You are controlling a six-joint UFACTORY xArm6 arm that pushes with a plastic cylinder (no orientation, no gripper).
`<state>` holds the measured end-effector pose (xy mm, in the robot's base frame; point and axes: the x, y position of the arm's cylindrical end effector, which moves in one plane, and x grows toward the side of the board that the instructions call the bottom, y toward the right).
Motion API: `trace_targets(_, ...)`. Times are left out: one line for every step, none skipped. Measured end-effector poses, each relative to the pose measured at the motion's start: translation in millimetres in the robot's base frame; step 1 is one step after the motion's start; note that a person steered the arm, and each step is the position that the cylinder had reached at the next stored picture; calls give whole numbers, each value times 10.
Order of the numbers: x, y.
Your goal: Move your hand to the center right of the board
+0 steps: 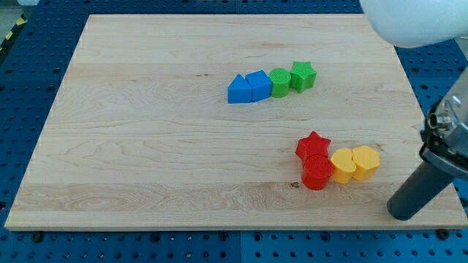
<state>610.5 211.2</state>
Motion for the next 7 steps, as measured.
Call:
trace_targets(-1, 8)
trace_targets(-82, 282)
trace_targets(-190, 441)
trace_targets(-339, 453)
trace_targets(-750, 496)
trace_targets(-989, 497)
trace_targets(-1177, 499)
